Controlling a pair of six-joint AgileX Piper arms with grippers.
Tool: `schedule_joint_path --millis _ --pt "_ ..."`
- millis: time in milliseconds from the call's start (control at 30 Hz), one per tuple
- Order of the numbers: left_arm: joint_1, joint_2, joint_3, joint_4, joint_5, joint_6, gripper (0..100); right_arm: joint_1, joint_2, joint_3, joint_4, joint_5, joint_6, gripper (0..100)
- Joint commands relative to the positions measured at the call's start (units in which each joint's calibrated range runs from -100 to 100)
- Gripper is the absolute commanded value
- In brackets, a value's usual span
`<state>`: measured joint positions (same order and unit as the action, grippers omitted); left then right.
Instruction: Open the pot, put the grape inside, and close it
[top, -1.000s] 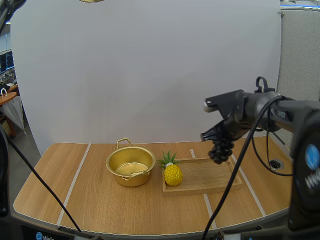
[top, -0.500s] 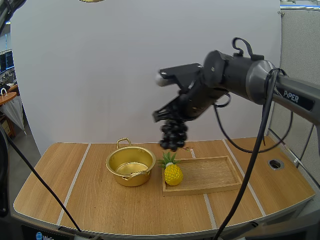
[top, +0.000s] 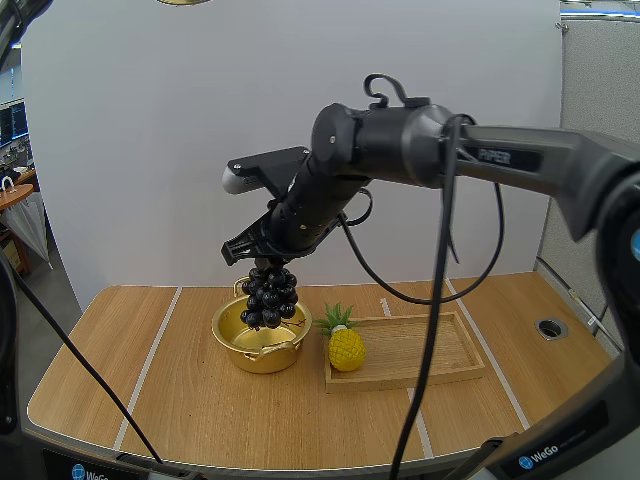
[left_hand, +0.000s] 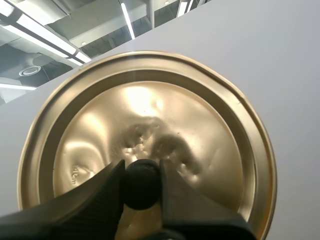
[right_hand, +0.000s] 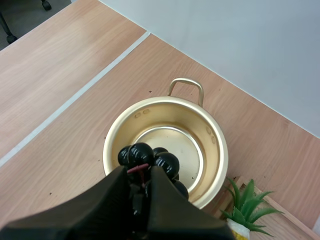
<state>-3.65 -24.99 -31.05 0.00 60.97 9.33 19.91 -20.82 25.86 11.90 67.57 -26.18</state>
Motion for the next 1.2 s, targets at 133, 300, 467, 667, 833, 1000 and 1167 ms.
schedule_joint_path --millis 133,300,467,667,833,1000,1167 --pt "-0.19 -0.15 -0.52 0.0 -2.67 -0.3 0 0.16 4.77 -2.31 -0.86 -5.13 0.14 0" --pt "-0.19 -0.15 -0.52 0.0 -2.67 -0.3 0 0.16 8.32 -2.31 -1.51 -9.96 0.14 0" --pt "-0.19 -0.15 -0.52 0.0 -2.67 -0.3 0 0.16 12.04 -2.31 -2.27 -14.42 0.14 0" --pt "-0.19 -0.15 -0.52 0.0 -2.67 -0.3 0 0.16 16.98 -2.31 -2.53 -20.26 0.14 0" --pt "-0.19 -0.15 -0.52 0.0 -2.67 -0.3 0 0.16 21.3 -4.79 -3.03 -20.11 0.14 0" --pt "-0.19 -0.15 -0.52 0.0 -2.67 -0.3 0 0.16 23.97 -7.3 -3.03 -19.88 0.14 0" --pt "-0.19 -0.15 -0.52 0.0 -2.67 -0.3 0 0.16 26.02 -7.42 -3.03 -18.36 0.14 0"
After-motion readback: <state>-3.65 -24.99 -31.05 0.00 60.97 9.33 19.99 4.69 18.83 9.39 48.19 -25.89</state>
